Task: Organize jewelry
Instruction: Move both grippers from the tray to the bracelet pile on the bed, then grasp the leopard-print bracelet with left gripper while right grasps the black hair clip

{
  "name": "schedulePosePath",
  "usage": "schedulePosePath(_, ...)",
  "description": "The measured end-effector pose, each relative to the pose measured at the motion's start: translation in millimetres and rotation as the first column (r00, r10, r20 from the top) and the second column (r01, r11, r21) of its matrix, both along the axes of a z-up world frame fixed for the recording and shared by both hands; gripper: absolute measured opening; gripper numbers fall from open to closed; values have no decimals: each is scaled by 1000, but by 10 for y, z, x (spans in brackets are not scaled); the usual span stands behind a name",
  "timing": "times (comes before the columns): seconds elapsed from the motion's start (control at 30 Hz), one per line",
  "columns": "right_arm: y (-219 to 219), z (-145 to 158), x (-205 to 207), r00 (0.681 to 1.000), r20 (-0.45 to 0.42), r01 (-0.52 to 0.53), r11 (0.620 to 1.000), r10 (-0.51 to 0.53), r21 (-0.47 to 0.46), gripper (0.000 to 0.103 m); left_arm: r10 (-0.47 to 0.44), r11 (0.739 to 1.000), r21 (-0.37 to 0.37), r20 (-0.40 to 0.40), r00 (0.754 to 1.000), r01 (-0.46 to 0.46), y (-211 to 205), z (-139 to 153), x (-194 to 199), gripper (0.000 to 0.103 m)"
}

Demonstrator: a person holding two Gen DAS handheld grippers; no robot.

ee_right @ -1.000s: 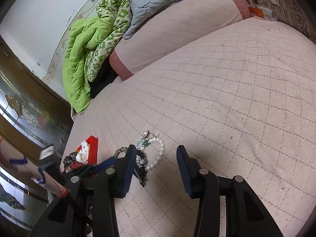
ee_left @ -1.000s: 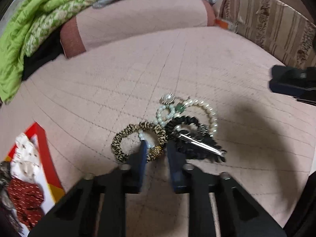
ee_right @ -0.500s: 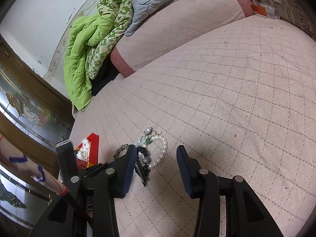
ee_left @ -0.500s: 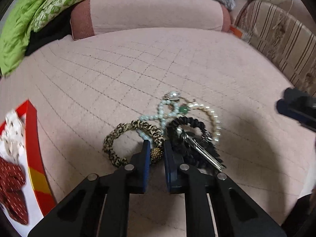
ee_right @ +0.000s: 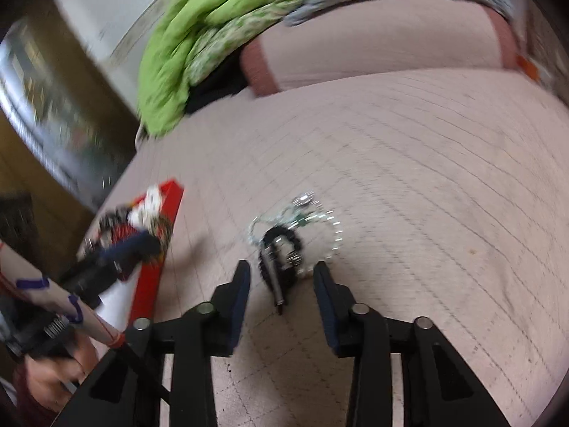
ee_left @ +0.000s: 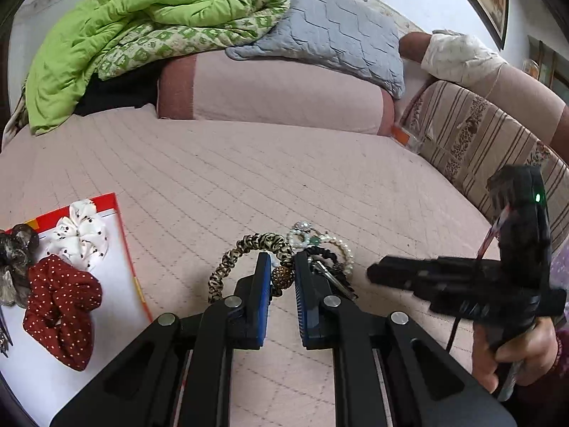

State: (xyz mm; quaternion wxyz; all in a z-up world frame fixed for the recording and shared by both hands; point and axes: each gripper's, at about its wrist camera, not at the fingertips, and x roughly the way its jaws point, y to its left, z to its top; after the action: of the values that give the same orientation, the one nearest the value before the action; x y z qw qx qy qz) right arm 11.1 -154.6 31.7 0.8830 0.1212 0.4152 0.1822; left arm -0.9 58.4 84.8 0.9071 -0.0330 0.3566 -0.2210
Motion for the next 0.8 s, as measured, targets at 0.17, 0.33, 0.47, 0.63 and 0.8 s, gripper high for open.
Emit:
schedulePosePath(0.17, 263, -156, 41, 998, -17, -58, 992, 57, -108, 28, -22, 1000, 9, 10, 1000, 22, 5, -37, -14, 13)
schedulePosePath(0.33, 390, -293, 136, 997, -48, -71, 983, 63, -171, 17, -29, 999, -20, -2, 1000, 29, 32, -63, 47, 13)
schedulePosePath(0.47, 379, -323, 162, 997, -60, -56, 975, 44, -214, 3, -22, 999, -26, 4, 1000, 22, 61, -49, 56, 13)
schedulePosePath(0.63, 281, -250, 114, 998, -58, -37, 980, 27, -194, 1, -19, 999, -25, 12, 1000, 19, 60, -39, 36, 13)
schedulePosePath(0.8, 219, -176, 49, 999, -42, -27, 983, 20, -181, 2, -20, 1000, -13, 16, 1000, 20, 19, -42, 22, 13)
